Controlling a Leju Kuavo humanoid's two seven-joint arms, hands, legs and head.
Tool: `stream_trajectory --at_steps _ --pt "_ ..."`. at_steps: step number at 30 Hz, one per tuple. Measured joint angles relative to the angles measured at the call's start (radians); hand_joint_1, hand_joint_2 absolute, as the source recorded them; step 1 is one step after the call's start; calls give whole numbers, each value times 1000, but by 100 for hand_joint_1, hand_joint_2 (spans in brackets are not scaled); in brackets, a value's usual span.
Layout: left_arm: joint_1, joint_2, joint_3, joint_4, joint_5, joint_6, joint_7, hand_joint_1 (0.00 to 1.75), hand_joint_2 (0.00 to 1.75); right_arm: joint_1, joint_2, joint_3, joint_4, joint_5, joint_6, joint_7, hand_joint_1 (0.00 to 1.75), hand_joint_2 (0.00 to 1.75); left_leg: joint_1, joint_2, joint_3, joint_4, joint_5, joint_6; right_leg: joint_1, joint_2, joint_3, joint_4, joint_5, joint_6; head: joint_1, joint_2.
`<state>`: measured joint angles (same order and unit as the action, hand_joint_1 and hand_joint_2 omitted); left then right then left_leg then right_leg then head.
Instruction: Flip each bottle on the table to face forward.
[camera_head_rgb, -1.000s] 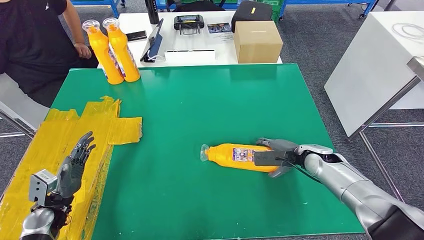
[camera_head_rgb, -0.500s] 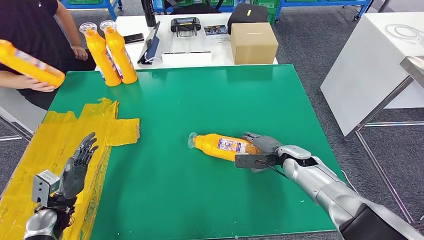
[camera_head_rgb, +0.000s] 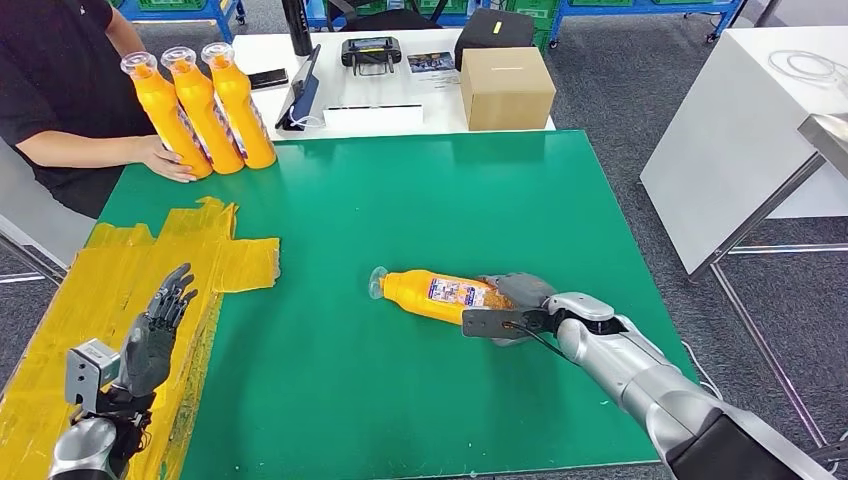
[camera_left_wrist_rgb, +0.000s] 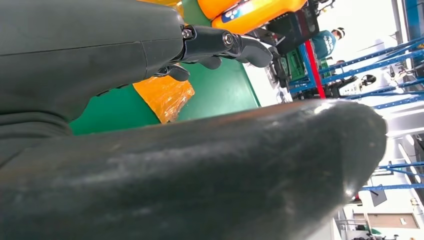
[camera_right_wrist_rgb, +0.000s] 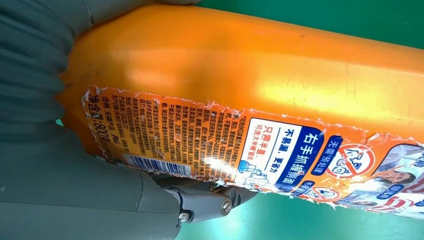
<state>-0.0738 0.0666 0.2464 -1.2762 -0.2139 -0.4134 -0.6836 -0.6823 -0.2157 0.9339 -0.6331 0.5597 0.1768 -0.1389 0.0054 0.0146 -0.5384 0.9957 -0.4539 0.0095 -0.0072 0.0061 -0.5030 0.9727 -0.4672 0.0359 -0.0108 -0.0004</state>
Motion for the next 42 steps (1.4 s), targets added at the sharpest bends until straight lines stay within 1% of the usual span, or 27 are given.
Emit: stream_trajectory --at_steps 4,6,8,10,11,12,14,16,17,20,26,29,35,42 --pt "-2 -2 0 0 9 0 3 0 0 9 1 -8 0 2 0 -1 175 175 0 0 0 0 0 0 0 0 -1 0 0 0 0 0" --pt "-2 -3 1 0 32 -11 21 0 0 21 3 -21 0 -17 -21 -10 175 175 0 0 1 0 0 0 0 0 -1 0 0 0 0 0" --pt "0 -9 8 0 101 -46 72 0 87 57 10 -57 -16 -65 -82 -32 175 175 0 0 0 0 0 0 0 0 3 0 0 0 0 0" --pt "9 -22 21 -6 216 -90 154 0 175 122 23 -123 -71 -120 -148 -55 175 175 0 0 -1 0 0 0 1 0 7 0 0 0 0 0" --pt "17 -32 26 -14 281 -105 203 0 175 164 31 -165 -116 -149 -164 -61 175 175 0 -1 -2 0 0 0 0 0 6 0 0 0 0 0" --pt "27 -42 30 -25 344 -113 252 0 175 205 41 -208 -166 -179 -157 -65 175 175 0 -1 -3 0 0 0 0 0 5 0 0 0 0 0" --pt "46 -61 30 -45 458 -120 337 0 175 278 58 -288 -267 -250 -87 -71 175 175 0 -3 -8 0 1 0 0 -2 0 0 0 0 -1 0" --pt "63 -75 18 -60 544 -127 387 0 175 333 73 -343 -344 -311 -7 -84 175 175 0 -6 -13 0 1 0 0 -5 -3 1 0 0 -1 0" --pt "73 -81 10 -66 575 -129 401 0 175 354 80 -362 -376 -328 15 -93 175 175 0 -7 -15 0 2 0 0 -6 -4 1 0 0 0 0" --pt "104 -96 -16 -94 630 -126 424 0 175 398 98 -400 -452 -335 29 -109 175 175 0 -7 -19 0 2 0 0 -7 -8 1 0 1 0 0" --pt "142 -117 -61 -147 656 -112 441 0 175 430 130 -410 -538 -330 28 -109 175 175 -1 -7 -22 0 2 0 -1 -7 -11 0 0 1 0 0" --pt "156 -126 -84 -169 675 -115 451 0 175 428 149 -409 -550 -334 29 -108 175 175 -1 -7 -23 0 2 0 -1 -7 -12 0 0 1 0 0" --pt "175 -142 -171 -206 737 -124 475 0 175 391 209 -379 -544 -350 31 -99 175 175 -1 -8 -23 0 2 0 0 -7 -12 1 0 1 0 0" --pt "200 -148 -234 -245 748 -126 469 0 175 380 228 -347 -534 -351 30 -96 175 175 -1 -8 -25 0 2 0 -1 -8 -13 0 0 1 0 0"
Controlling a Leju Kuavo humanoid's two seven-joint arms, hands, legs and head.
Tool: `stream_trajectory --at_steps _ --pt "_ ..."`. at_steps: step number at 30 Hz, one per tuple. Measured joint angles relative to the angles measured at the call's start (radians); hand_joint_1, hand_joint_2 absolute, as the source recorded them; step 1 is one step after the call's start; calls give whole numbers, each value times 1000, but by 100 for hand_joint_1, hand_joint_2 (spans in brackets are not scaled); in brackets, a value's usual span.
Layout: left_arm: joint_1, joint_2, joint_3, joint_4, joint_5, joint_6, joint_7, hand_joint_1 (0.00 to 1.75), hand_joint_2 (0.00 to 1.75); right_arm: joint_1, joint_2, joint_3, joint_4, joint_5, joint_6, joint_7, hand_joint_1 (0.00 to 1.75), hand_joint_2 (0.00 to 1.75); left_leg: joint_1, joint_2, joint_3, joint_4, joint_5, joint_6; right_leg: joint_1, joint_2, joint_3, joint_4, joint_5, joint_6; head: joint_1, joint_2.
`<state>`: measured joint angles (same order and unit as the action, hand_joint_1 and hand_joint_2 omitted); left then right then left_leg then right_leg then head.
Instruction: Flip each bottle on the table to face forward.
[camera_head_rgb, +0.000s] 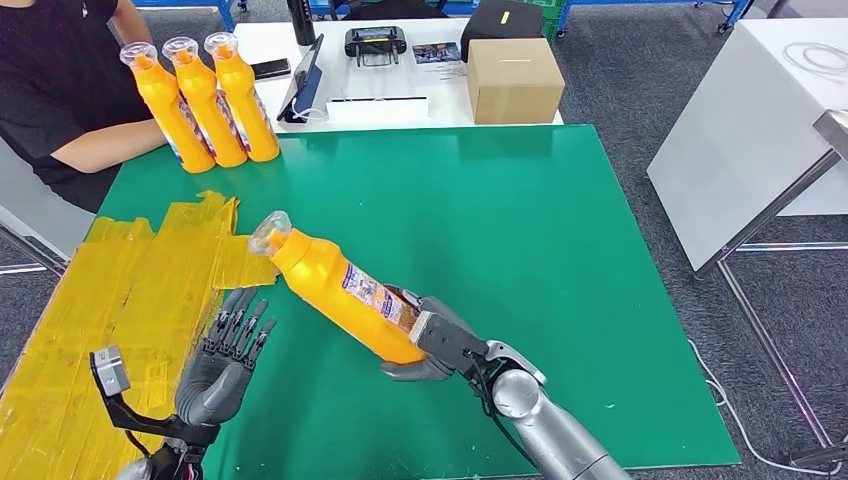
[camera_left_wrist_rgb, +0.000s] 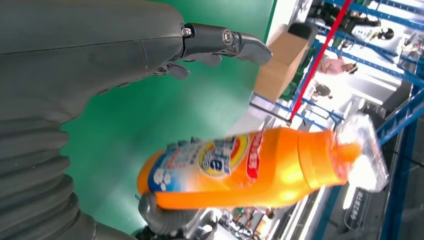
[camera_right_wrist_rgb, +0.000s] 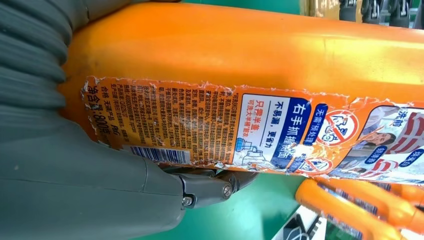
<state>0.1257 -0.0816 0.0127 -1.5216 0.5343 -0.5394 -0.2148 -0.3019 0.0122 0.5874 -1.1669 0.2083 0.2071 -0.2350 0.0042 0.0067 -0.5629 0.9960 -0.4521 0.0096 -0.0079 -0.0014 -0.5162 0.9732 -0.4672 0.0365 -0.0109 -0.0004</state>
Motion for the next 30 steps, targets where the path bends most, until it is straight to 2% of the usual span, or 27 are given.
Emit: stream_trajectory --at_steps 9,17,30 --pt "25 1 -49 -32 8 17 -17 0 175 2 16 62 16 17 -13 0 175 175 0 0 -1 0 0 0 0 0 -1 0 0 0 0 0" --pt "26 0 -78 -40 -2 40 -20 0 175 5 86 161 70 60 -31 8 175 175 0 0 -1 0 0 0 1 0 -2 0 0 0 0 0" --pt "27 0 -80 -40 -2 47 -20 0 175 4 107 190 107 61 -35 8 175 175 0 0 -1 0 0 0 0 0 -2 0 0 0 0 0"
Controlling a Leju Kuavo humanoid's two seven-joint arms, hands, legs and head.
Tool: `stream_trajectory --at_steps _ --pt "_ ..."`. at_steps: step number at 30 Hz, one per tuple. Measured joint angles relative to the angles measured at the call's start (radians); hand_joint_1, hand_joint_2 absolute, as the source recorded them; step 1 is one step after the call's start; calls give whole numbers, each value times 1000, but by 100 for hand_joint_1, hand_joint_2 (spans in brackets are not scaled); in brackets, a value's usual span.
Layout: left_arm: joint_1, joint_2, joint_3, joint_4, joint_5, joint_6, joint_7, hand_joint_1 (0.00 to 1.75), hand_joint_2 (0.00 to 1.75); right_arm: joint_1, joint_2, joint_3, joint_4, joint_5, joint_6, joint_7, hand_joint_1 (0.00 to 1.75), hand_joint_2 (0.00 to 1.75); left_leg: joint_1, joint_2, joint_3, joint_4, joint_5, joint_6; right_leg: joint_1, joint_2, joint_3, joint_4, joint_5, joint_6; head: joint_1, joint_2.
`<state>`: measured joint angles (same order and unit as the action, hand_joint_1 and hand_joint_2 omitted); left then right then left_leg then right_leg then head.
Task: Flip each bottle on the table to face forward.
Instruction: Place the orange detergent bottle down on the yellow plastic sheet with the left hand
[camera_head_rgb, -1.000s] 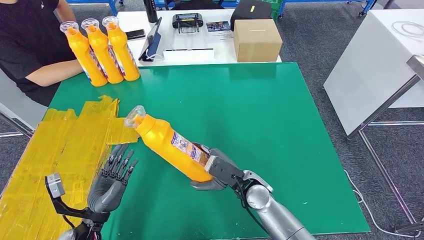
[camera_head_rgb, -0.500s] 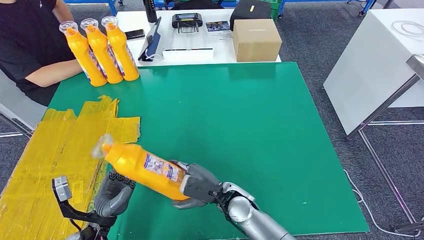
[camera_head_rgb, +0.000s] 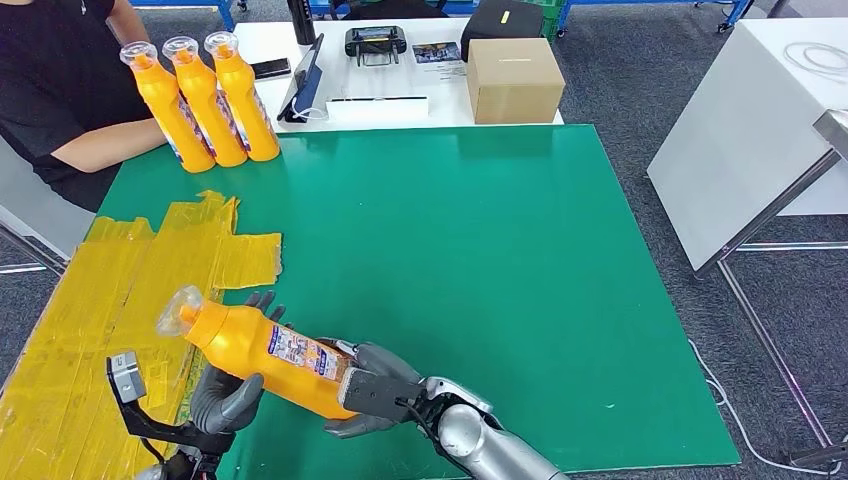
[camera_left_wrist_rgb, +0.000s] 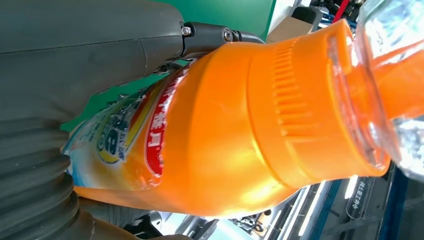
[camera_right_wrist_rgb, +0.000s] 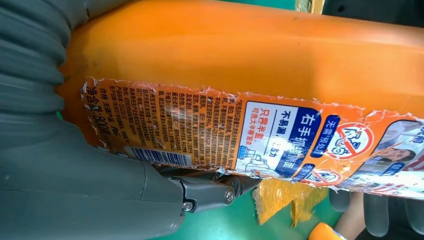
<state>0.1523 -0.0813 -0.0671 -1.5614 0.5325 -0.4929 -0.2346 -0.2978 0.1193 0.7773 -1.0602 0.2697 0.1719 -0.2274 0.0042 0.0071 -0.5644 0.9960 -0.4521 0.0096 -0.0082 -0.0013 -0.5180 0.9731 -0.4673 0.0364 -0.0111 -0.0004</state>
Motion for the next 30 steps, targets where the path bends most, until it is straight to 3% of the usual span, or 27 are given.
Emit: stream_trajectory --at_steps 10,16,20,30 --pt "0 0 0 0 0 1 0 0 175 -1 4 6 7 5 3 0 175 175 0 0 0 0 0 0 1 0 0 0 0 0 0 0" --pt "-1 -1 1 0 -8 10 -2 0 175 -7 49 64 44 16 4 0 175 175 0 0 0 0 0 0 1 0 -1 0 0 0 0 0" --pt "0 -1 1 0 -27 17 -4 175 175 -29 85 106 93 0 -9 -1 175 175 0 0 0 0 0 0 1 0 -1 0 0 0 0 0" --pt "0 -2 1 0 -82 26 -43 175 175 -62 100 148 157 -24 -27 -2 175 175 0 0 0 0 0 0 0 0 -1 0 0 0 0 0"
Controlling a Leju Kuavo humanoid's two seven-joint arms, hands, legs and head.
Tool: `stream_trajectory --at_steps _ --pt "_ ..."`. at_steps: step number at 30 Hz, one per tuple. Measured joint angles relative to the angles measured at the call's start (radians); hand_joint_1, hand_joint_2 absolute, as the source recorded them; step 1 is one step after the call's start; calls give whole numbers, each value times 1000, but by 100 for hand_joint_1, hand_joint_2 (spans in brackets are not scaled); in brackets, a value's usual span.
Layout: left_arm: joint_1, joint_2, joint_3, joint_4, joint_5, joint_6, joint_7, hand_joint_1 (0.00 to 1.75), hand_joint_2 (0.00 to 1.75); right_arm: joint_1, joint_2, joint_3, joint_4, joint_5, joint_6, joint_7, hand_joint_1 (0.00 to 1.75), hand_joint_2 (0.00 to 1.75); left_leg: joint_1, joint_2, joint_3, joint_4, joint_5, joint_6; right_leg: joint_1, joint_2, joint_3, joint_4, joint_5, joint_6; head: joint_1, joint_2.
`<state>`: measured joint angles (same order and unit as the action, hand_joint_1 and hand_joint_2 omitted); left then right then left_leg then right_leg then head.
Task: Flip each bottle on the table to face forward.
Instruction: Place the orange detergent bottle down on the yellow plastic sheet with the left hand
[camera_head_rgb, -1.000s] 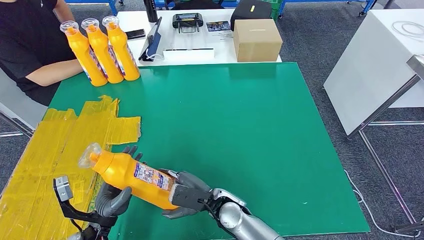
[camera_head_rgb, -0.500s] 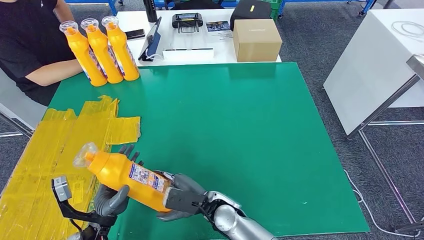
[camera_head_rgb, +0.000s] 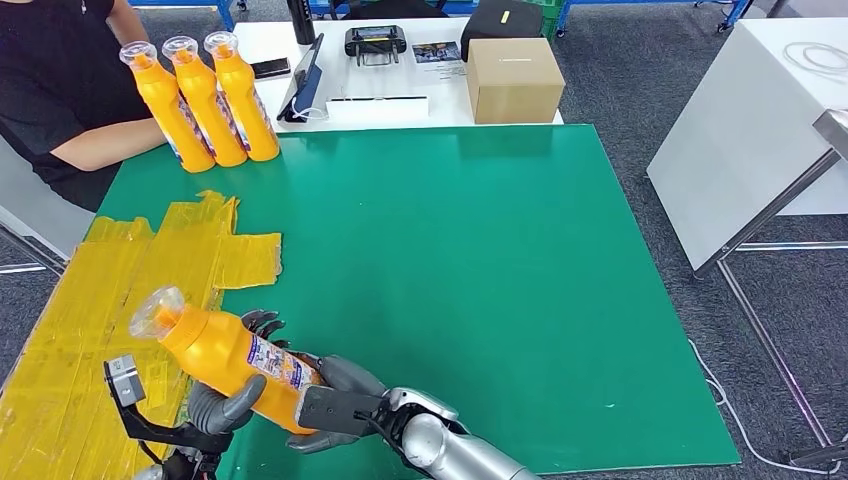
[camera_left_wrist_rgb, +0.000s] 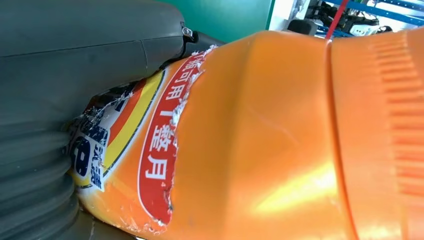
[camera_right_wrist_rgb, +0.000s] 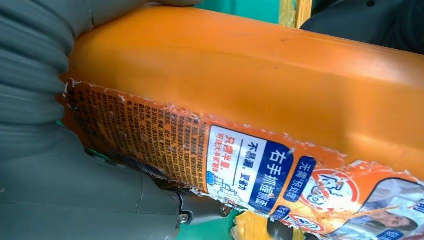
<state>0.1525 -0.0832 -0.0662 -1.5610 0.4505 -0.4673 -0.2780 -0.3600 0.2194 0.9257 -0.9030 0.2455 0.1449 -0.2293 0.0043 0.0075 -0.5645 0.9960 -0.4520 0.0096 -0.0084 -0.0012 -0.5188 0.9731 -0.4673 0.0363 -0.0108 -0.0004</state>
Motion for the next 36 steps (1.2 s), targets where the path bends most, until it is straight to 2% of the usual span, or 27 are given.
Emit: stream_trajectory --at_steps 17,18,20,21,22,24,28,36 --pt "-1 -3 4 0 -21 1 -8 175 175 -8 12 8 36 -6 -10 -8 175 175 0 0 0 0 0 0 1 0 0 0 0 0 0 0" --pt "-1 -3 4 0 -25 3 -11 175 175 -8 13 8 37 -7 -11 -8 145 175 0 0 0 0 0 0 1 0 0 0 0 0 0 0" --pt "-2 -5 4 -1 -47 15 -24 175 175 -8 14 8 39 -7 -17 -8 58 175 0 0 0 0 0 0 0 0 0 0 0 0 0 0" --pt "-2 -6 4 -3 -69 28 -36 175 175 -8 13 8 40 -6 -23 -8 14 131 0 0 0 0 0 0 0 0 0 0 0 0 0 0" --pt "-4 -8 3 -6 -101 45 -53 175 175 -7 13 8 40 -4 -32 -8 0 87 0 0 0 0 0 0 0 0 0 0 0 0 0 0" --pt "-10 -13 3 -19 -207 107 -105 175 175 -3 7 3 35 4 -60 -8 0 0 0 0 0 0 0 0 0 0 0 0 0 0 0 0" --pt "-35 -21 17 -58 -504 297 -212 175 175 29 -30 -42 -33 30 -106 -8 0 0 0 0 0 0 0 0 0 0 0 0 0 0 0 0" --pt "-68 -23 147 -103 -925 617 -255 175 175 181 -146 -192 -352 145 -155 -14 0 0 0 0 0 0 0 0 0 0 -1 0 0 0 0 0"
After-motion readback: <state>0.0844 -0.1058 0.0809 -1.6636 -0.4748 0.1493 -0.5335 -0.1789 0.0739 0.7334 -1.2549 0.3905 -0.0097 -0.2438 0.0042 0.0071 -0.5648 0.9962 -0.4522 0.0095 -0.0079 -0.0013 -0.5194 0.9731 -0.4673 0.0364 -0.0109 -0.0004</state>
